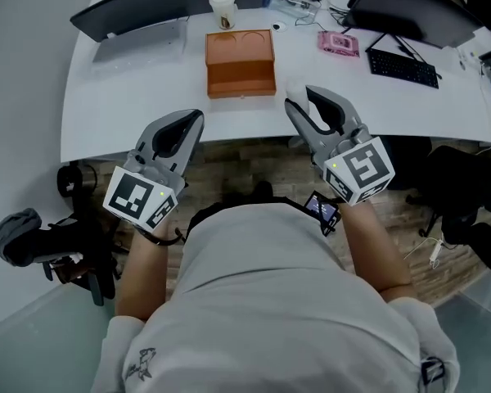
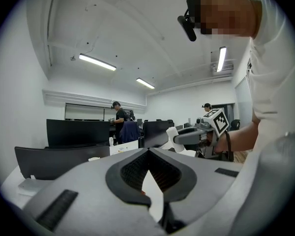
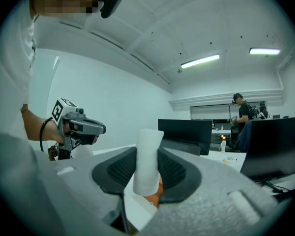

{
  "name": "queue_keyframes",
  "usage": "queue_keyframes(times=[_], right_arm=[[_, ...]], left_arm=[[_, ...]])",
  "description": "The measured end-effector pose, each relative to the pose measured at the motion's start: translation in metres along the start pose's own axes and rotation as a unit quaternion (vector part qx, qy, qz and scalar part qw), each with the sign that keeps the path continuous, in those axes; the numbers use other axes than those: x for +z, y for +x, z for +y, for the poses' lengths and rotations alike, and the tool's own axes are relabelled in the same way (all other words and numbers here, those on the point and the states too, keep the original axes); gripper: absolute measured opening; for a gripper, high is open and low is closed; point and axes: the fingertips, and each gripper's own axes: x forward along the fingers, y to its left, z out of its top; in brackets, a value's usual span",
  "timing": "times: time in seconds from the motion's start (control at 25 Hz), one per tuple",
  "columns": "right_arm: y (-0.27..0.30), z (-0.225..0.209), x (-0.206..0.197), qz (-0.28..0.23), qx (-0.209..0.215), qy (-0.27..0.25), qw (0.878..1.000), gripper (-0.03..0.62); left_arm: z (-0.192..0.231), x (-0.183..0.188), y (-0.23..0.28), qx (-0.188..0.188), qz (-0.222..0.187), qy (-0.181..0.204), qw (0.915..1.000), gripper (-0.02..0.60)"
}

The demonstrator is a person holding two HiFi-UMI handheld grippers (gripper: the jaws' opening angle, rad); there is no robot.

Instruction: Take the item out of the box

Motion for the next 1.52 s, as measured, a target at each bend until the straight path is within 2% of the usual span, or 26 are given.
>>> queue_keyframes(times=[0.24,0.92,1.52], right_arm=[[-0.015,0.026,-0.001,0.002,-0.02,-0.004,1.0,0.132],[-0.016,0.159,0.006,0.014,-0.03,-0.016,0.999,0.132],[-0.024,0.255,0.004,0.013,-0.045,-0.012,0.999,0.132]], left_arm=[[-0.005,-0.004,-0.025,-0.017,-0.007,-0.01,0.9998,-0.002],[-0.003,-0.02,-0.162,-0.034,-0.019,-0.016,0.9991,-0.002],[-0.012,-0.036,-0.247,-0.063,-0.024,-0.015,0.9976,-0.002]])
